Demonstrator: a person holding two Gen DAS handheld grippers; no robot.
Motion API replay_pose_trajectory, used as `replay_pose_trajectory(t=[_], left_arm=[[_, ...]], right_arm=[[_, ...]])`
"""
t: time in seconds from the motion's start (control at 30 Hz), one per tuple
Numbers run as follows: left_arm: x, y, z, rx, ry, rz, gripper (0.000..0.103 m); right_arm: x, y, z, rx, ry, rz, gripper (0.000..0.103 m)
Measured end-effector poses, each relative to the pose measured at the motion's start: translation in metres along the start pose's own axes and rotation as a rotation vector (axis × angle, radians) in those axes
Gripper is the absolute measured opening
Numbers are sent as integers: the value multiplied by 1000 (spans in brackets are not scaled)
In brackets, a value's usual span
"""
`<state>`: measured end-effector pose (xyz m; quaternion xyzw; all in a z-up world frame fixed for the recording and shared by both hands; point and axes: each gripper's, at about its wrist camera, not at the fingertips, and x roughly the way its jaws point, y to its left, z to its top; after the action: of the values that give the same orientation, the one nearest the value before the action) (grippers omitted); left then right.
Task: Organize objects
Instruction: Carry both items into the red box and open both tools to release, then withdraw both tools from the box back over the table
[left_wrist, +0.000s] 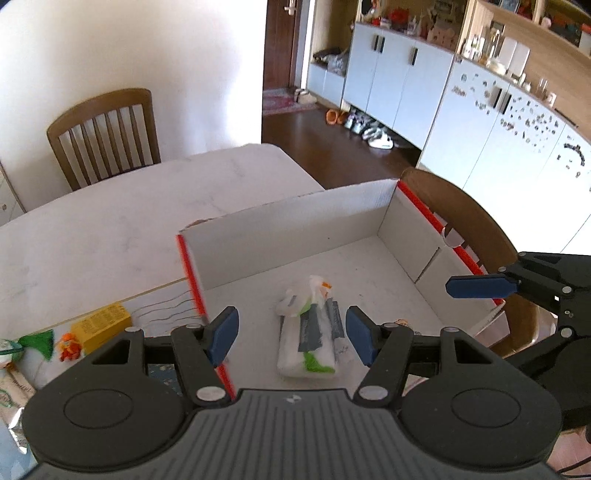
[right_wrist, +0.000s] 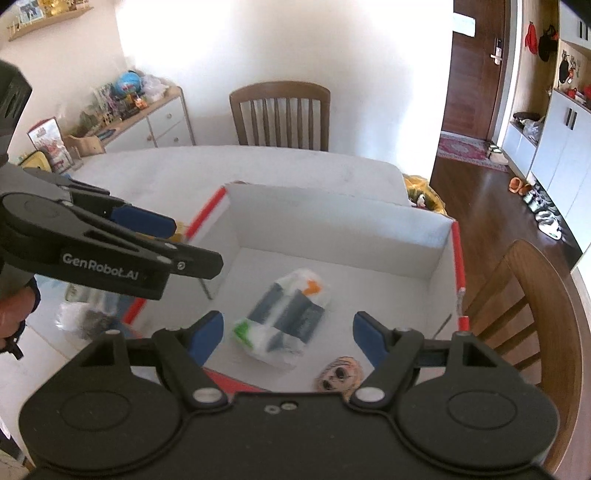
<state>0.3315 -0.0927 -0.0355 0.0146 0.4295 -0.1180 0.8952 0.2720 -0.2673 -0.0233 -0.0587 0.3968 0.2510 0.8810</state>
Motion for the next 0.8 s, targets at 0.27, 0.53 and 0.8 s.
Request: replay_pose_trajectory(t=[0.27,0.53,0.8], left_arm=[[-48,31,-25,-27,-72,-4,70],[-80,63,-56,-49,-115,26,74],[-105,102,-90,-98,-143,68,77]], right_arm=[[-15,30,-3,54,-43,23,84],[-19,62,-6,90,-76,42,87],[-16,97,-9,122,-111,61,98]])
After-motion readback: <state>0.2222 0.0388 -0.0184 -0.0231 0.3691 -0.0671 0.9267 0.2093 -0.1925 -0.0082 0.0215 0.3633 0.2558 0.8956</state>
